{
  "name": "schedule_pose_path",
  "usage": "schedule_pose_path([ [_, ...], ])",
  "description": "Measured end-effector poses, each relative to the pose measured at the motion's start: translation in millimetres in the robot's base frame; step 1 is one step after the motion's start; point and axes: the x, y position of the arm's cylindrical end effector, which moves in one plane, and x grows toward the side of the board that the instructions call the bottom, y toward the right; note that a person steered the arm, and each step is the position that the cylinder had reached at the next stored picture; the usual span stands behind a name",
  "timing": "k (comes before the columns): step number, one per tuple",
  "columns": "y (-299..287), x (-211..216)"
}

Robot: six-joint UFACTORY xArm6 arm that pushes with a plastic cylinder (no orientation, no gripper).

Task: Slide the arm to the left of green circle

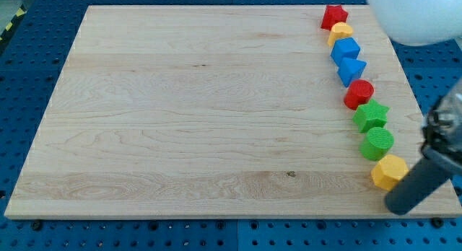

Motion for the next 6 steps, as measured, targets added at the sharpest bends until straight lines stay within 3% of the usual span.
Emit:
schedule_pose_path([
  [3,-15,-68],
  [6,-31,-98],
])
